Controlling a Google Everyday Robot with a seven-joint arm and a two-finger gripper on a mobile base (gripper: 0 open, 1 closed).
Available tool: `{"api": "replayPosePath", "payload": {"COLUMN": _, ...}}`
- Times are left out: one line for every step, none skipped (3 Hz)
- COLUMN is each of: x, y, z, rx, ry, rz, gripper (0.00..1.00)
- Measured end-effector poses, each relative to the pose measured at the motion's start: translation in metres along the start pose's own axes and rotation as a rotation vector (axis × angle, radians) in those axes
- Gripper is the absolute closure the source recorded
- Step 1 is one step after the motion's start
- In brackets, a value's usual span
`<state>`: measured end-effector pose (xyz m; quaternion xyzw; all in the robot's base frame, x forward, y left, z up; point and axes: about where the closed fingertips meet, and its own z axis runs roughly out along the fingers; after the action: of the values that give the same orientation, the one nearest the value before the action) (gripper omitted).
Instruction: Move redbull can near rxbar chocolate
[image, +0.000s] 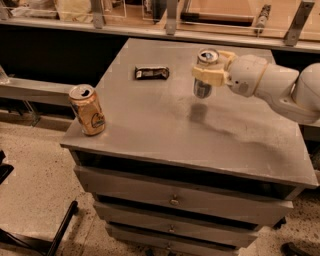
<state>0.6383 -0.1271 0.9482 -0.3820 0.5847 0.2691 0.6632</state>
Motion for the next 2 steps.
{"api": "replayPosePath", "payload": {"x": -0.005, "y": -0.026, "z": 0.036, "rx": 0.014, "ry": 0.016, "rz": -0.039, "gripper": 1.0}}
{"api": "replayPosePath", "payload": {"x": 0.003, "y": -0.038, "z": 0.077, "rx": 0.016, "ry": 0.047, "rz": -0.028, "gripper": 1.0}}
